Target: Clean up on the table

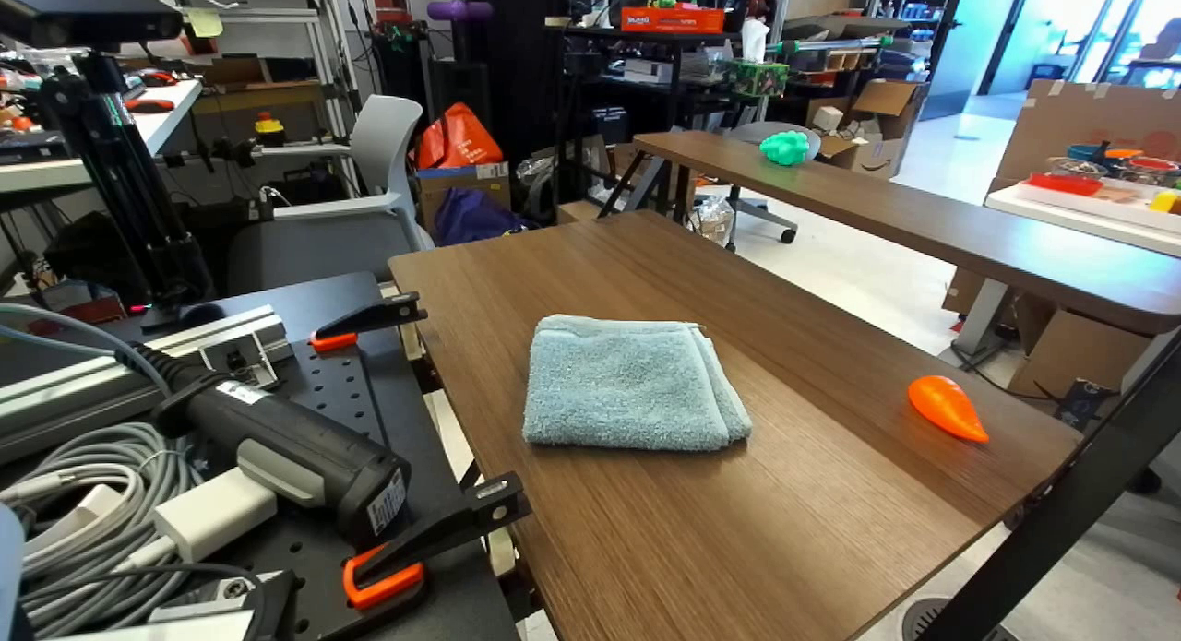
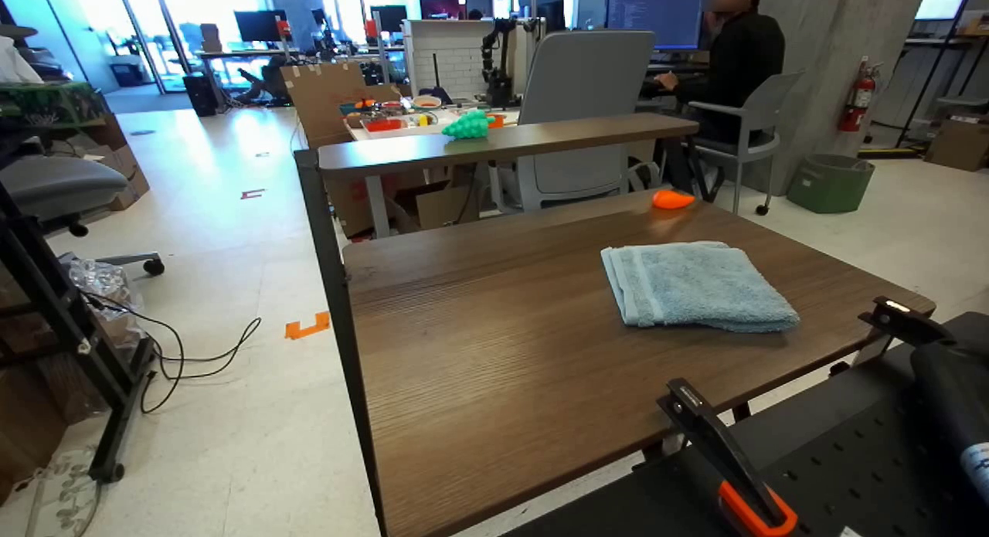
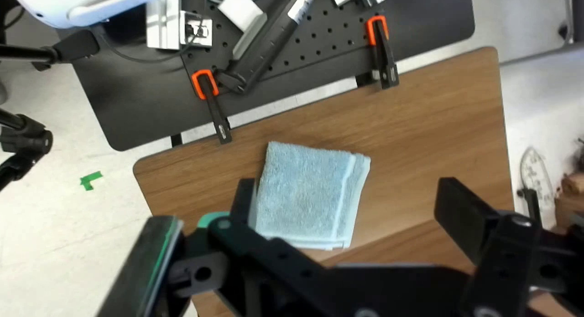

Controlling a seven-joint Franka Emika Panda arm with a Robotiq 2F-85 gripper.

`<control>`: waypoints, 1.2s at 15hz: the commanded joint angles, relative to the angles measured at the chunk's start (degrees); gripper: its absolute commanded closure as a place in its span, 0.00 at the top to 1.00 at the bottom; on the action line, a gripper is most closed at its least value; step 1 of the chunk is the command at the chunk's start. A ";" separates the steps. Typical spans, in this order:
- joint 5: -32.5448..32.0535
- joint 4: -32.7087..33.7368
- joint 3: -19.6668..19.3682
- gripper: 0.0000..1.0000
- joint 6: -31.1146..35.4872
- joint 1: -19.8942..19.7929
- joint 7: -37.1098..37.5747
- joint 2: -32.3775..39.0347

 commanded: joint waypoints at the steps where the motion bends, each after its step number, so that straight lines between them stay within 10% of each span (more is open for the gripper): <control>1: 6.52 6.96 -4.00 1.00 6.53 0.48 2.73 14.83; 9: 8.59 10.52 -2.42 1.00 6.68 -2.15 2.41 22.29; 18: 7.62 6.46 3.48 1.00 29.09 -0.33 17.39 37.56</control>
